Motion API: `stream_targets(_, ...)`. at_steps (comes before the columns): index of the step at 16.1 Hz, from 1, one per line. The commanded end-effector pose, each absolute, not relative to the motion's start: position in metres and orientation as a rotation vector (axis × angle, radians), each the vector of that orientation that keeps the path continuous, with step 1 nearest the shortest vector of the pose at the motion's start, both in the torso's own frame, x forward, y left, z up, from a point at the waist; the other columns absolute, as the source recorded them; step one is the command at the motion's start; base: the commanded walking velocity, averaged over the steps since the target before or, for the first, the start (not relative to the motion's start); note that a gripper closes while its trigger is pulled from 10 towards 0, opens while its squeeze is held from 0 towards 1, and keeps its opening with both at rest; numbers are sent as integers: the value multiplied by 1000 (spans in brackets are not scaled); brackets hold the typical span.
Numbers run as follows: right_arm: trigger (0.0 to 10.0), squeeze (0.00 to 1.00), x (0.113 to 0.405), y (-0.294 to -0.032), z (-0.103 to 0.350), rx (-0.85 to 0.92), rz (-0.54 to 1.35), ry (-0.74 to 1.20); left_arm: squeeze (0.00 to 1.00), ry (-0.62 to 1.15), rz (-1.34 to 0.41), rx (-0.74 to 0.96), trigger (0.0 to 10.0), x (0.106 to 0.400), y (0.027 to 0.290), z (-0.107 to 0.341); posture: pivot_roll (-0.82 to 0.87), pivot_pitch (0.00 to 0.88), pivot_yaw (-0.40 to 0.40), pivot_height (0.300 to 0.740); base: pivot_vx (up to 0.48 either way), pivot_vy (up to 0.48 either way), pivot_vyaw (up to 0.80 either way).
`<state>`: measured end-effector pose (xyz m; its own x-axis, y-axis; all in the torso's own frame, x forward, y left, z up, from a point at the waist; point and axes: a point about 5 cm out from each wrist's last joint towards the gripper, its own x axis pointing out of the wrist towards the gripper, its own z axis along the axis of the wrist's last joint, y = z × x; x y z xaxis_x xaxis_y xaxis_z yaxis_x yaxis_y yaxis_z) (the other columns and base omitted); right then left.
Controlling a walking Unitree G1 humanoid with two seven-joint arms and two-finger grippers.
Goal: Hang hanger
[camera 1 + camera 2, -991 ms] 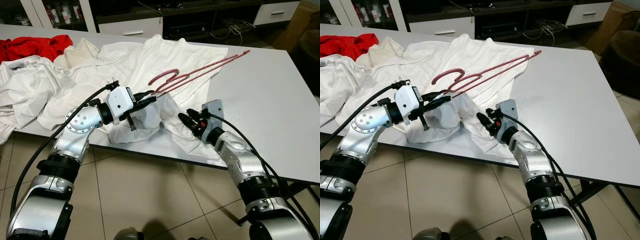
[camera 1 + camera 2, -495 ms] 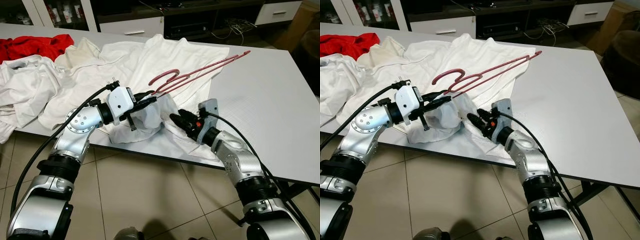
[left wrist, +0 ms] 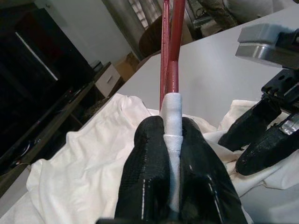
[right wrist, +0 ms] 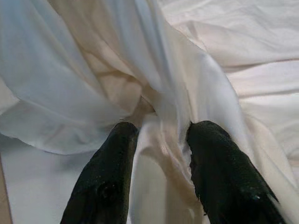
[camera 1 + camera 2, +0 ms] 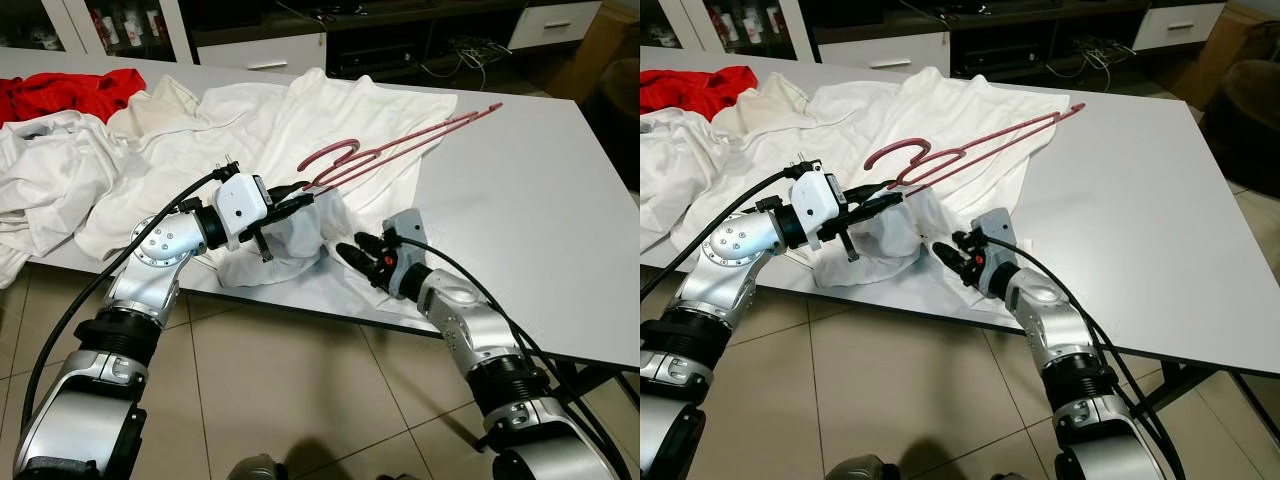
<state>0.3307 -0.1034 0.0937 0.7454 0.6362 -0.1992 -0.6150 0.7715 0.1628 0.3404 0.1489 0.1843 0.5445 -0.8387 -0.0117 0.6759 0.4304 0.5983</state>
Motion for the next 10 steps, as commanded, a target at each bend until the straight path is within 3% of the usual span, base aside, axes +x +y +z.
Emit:
stream_targets(1, 0, 0, 333, -104, 98, 76, 677, 218, 0, -335, -973, 606, 863, 340, 147, 190, 143, 11, 6, 740, 0, 0, 0)
stream_targets(10, 0, 0, 330, -100, 111, 126, 742, 119, 0, -339, -970, 606, 784, 340, 147, 190, 143, 11, 6, 740, 0, 0, 0)
